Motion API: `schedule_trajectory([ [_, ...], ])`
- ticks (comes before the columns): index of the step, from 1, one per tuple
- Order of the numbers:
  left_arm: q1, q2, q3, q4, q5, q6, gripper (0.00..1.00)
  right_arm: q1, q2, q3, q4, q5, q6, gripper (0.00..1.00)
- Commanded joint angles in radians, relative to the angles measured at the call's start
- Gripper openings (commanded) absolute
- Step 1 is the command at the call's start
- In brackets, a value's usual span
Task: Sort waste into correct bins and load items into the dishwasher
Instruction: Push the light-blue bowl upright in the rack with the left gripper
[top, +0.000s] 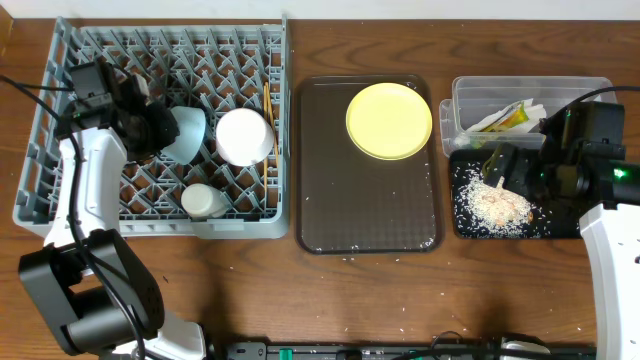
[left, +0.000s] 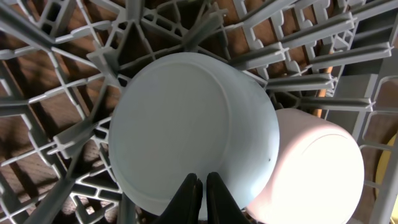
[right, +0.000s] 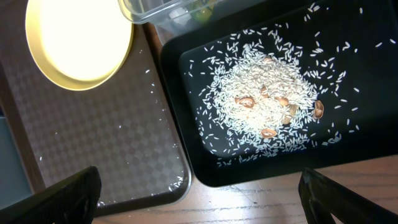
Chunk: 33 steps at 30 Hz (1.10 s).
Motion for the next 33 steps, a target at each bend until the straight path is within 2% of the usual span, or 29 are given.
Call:
schedule_trajectory([
  [1,-0.018,0.008,0.000,0.003,-0.045,0.046,0.07,-0.010,0.000,0.017,0.000,-0.004,-0.009,0.99],
  [3,-0.023,0.012,0.000,0.003,-0.135,0.045,0.08,-0.010,0.000,0.016,0.000,-0.004,-0.009,0.99],
  [6,-0.024,0.017,0.000,-0.001,-0.190,0.045,0.07,-0.010,0.000,0.016,0.000,-0.004,-0.009,0.99],
  [11,-0.025,0.016,0.000,0.004,-0.128,0.029,0.08,-0.010,0.000,0.016,0.000,-0.004,-0.009,0.99],
  [19,-0.036,0.020,0.000,0.024,-0.132,0.030,0.08,-0.010,0.000,0.016,0.000,-0.004,-0.009,0.99],
  [33,-0.173,0.041,-0.002,0.014,-0.126,0.030,0.08,-0.010,0.000,0.016,0.000,-0.004,-0.009,0.99],
])
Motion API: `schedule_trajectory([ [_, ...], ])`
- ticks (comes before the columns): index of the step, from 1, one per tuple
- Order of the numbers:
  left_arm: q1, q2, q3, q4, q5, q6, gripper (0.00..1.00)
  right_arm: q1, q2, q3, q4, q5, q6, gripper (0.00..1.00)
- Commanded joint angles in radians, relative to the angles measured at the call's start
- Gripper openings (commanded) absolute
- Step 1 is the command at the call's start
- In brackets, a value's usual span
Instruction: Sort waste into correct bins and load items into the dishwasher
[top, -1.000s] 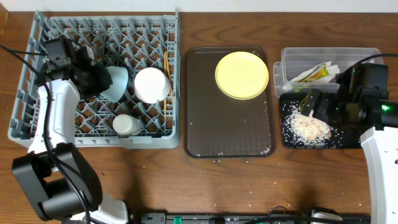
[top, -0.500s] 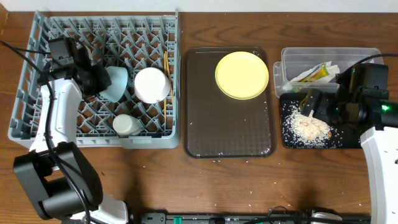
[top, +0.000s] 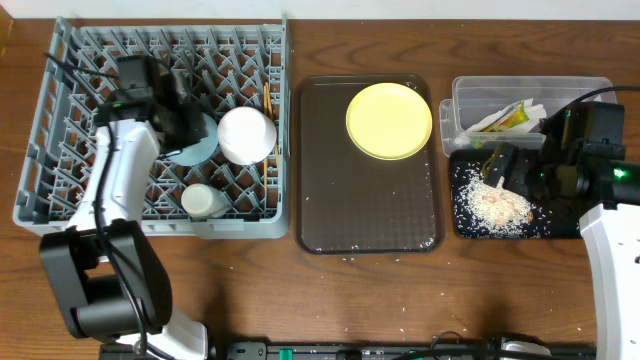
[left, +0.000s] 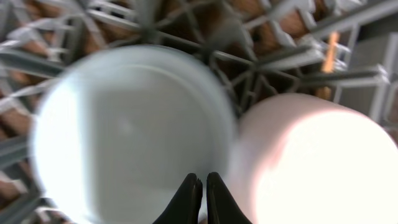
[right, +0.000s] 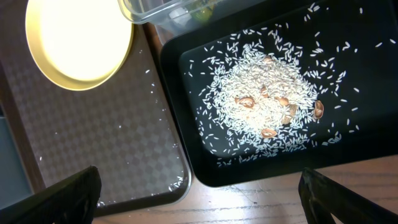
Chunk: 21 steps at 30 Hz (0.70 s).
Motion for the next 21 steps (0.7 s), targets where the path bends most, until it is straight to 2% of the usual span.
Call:
schedule_trajectory([
  [1,-0.014,0.006,-0.002,-0.003,0.003,0.009,0.08,-0.010,0.000,0.016,0.000,-0.004,-0.009,0.99],
  [5,-0.014,-0.015,0.002,-0.004,0.004,0.009,0.08,-0.010,0.000,0.016,0.000,-0.004,-0.009,0.99],
  [8,-0.015,-0.055,0.006,-0.003,0.023,-0.012,0.13,-0.010,0.000,0.016,0.000,-0.004,-0.009,0.99],
  [14,-0.046,-0.156,0.006,-0.027,0.238,-0.014,0.17,-0.010,0.000,0.016,0.001,-0.004,-0.009,0.99],
  [21,-0.263,-0.198,0.006,-0.072,0.239,-0.018,0.38,-0.010,0.000,0.016,0.000,-0.004,-0.009,0.99],
])
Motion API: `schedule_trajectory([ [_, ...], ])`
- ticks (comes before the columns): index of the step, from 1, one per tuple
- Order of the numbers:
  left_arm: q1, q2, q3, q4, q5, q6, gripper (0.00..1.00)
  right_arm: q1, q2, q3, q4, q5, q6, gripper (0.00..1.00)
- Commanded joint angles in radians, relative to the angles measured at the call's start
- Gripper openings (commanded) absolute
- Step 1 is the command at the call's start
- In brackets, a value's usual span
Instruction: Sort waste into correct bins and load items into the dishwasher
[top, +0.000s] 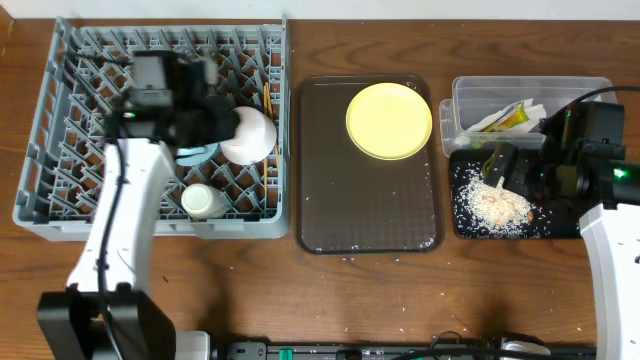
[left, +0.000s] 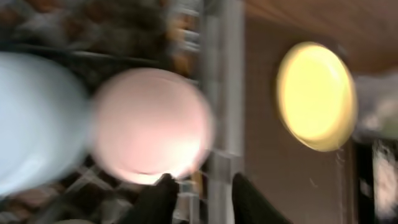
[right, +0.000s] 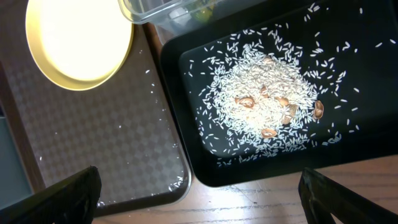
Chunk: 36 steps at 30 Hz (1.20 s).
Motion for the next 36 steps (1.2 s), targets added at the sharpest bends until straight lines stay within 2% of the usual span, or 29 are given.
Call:
schedule_trajectory([
  [1,-0.145,-0.003,0.006,-0.010,0.031,-0.001,0.40,-0.010,0.000,0.016,0.000,-0.004,-0.009,0.99],
  [5,-0.298,-0.003,0.006,-0.010,-0.106,-0.001,0.56,-0.010,0.000,0.016,0.000,-0.004,-0.009,0.99],
  [10,-0.431,-0.003,0.006,-0.025,-0.320,-0.001,0.67,-0.010,0.000,0.016,0.000,-0.004,-0.009,0.99],
  [19,-0.460,-0.003,0.006,-0.034,-0.307,-0.001,0.74,-0.010,0.000,0.016,0.023,-0.004,-0.008,0.99],
  [24,-0.458,-0.029,0.006,-0.127,-0.298,-0.002,0.74,-0.010,0.000,0.016,0.070,-0.012,0.000,0.99],
  [27,-0.449,-0.099,0.006,-0.167,-0.297,-0.028,0.75,0.002,0.000,0.016,0.144,-0.240,0.051,0.99],
  [29,-0.443,-0.151,0.006,-0.163,-0.297,-0.041,0.76,0.043,0.007,0.014,0.169,-0.352,0.031,0.92],
  [31,-0.437,-0.206,0.006,-0.149,-0.297,-0.043,0.78,0.120,0.019,0.014,0.190,-0.355,-0.003,0.88],
  [33,-0.433,-0.267,0.006,-0.132,-0.297,-0.044,0.79,0.217,0.039,0.013,0.211,-0.282,-0.047,0.80],
  [36,-0.433,-0.338,0.006,-0.124,-0.298,-0.044,0.79,0.371,0.095,0.012,0.245,-0.121,-0.113,0.77],
])
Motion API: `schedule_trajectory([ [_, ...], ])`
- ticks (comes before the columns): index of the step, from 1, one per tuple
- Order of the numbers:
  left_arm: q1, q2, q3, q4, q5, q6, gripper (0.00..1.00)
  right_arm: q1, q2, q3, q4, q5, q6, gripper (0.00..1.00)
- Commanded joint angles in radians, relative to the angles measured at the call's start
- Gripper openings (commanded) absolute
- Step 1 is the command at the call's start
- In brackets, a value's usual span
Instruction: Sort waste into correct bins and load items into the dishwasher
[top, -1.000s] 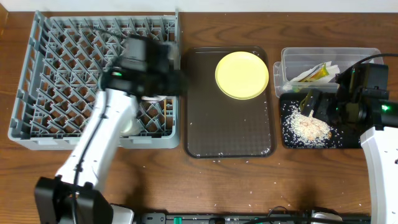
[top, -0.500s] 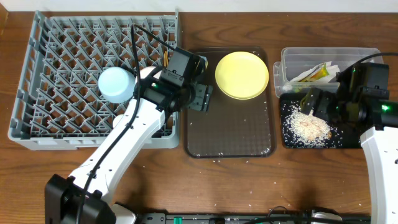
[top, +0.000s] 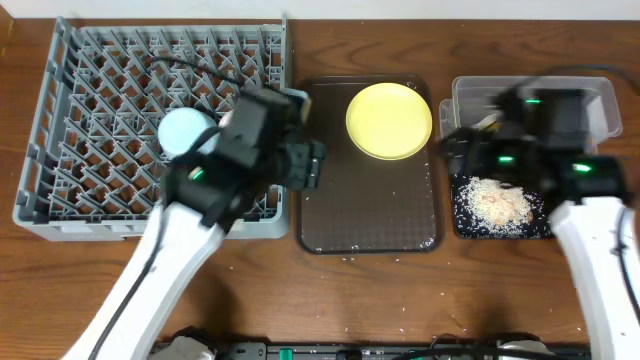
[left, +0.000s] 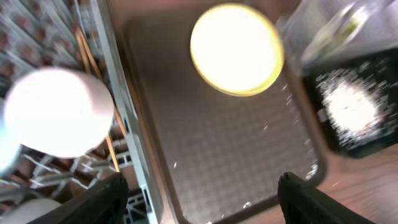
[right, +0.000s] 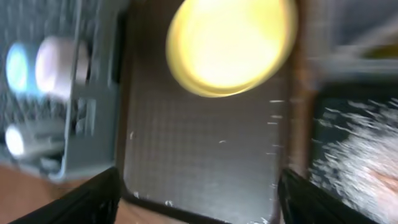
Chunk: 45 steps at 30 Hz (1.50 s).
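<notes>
The yellow plate (top: 389, 120) lies at the far end of the dark tray (top: 367, 215); the wrist views also show the plate (left: 236, 48) (right: 231, 43). My left gripper (top: 305, 160) (left: 200, 186) hangs wide open over the tray's left edge, next to the grey rack (top: 90, 60). My right gripper (top: 465, 150) (right: 199, 186) is wide open over the tray's right edge. Neither holds anything. In the rack sit a light blue bowl (top: 185, 130) and a white bowl (left: 59, 112), the latter mostly under my left arm in the overhead view.
A black bin (top: 540, 228) of rice and scraps stands right of the tray, with a clear bin (top: 590, 95) of wrappers behind it. Orange chopsticks (left: 93, 62) lie along the rack's right wall. Rice grains dot the tray. A small white cup (right: 15, 140) sits in the rack.
My left gripper has gone from above the white bowl in the rack to the tray's left edge and now stands wide open. My right gripper has shifted left from above the black bin.
My left gripper was shut beside the light blue bowl in the rack, then still shut between the two bowls, then slightly open over the white bowl. Now it is wide open by the tray. My right gripper stayed open above the black bin, then moved left.
</notes>
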Motion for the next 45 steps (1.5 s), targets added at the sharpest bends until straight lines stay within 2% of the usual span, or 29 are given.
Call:
schedule_trajectory([
  [1,0.005,-0.089,0.006,0.000,-0.005,-0.016,0.79,0.194,0.092,0.011,0.037,0.174,-0.125,0.77],
  [4,0.005,-0.132,0.006,-0.028,-0.005,-0.016,0.80,0.322,0.206,0.011,0.109,0.366,-0.177,0.72],
  [8,0.006,-0.146,0.006,-0.091,-0.025,-0.039,0.80,0.370,0.346,0.011,0.233,0.565,-0.203,0.61],
  [12,0.030,-0.146,0.006,-0.140,-0.027,-0.129,0.80,0.370,0.483,0.011,0.364,0.578,-0.271,0.54],
  [15,0.037,-0.146,0.006,-0.152,-0.027,-0.129,0.80,0.370,0.575,0.011,0.432,0.568,-0.304,0.49],
  [17,0.040,-0.146,0.006,-0.160,-0.027,-0.129,0.80,0.370,0.616,0.011,0.456,0.567,-0.320,0.40],
  [19,0.040,-0.146,0.006,-0.168,-0.027,-0.129,0.80,0.369,0.650,0.011,0.463,0.567,-0.320,0.37],
  [20,0.040,-0.146,0.006,-0.169,-0.027,-0.129,0.81,0.369,0.661,0.011,0.463,0.567,-0.320,0.31],
  [22,0.040,-0.145,0.006,-0.170,-0.027,-0.129,0.81,0.370,0.668,0.011,0.443,0.566,-0.320,0.24],
  [27,0.040,-0.145,0.006,-0.168,-0.027,-0.129,0.81,0.372,0.663,0.011,0.357,0.498,-0.320,0.20],
  [30,0.040,-0.145,0.006,-0.161,-0.039,-0.129,0.82,0.372,0.662,0.011,0.274,0.441,-0.320,0.06],
  [32,0.040,-0.145,0.006,-0.154,-0.039,-0.130,0.82,0.372,0.656,0.011,0.236,0.396,-0.320,0.02],
  [35,0.040,-0.145,0.006,-0.134,-0.039,-0.151,0.87,0.372,0.631,0.011,0.200,0.328,-0.320,0.01],
  [41,0.090,-0.145,0.006,-0.100,-0.038,-0.180,0.90,0.372,0.518,0.011,0.181,0.216,-0.322,0.01],
  [45,0.143,-0.145,0.006,-0.097,-0.038,-0.189,0.91,0.380,0.434,0.011,0.179,0.110,-0.372,0.02],
])
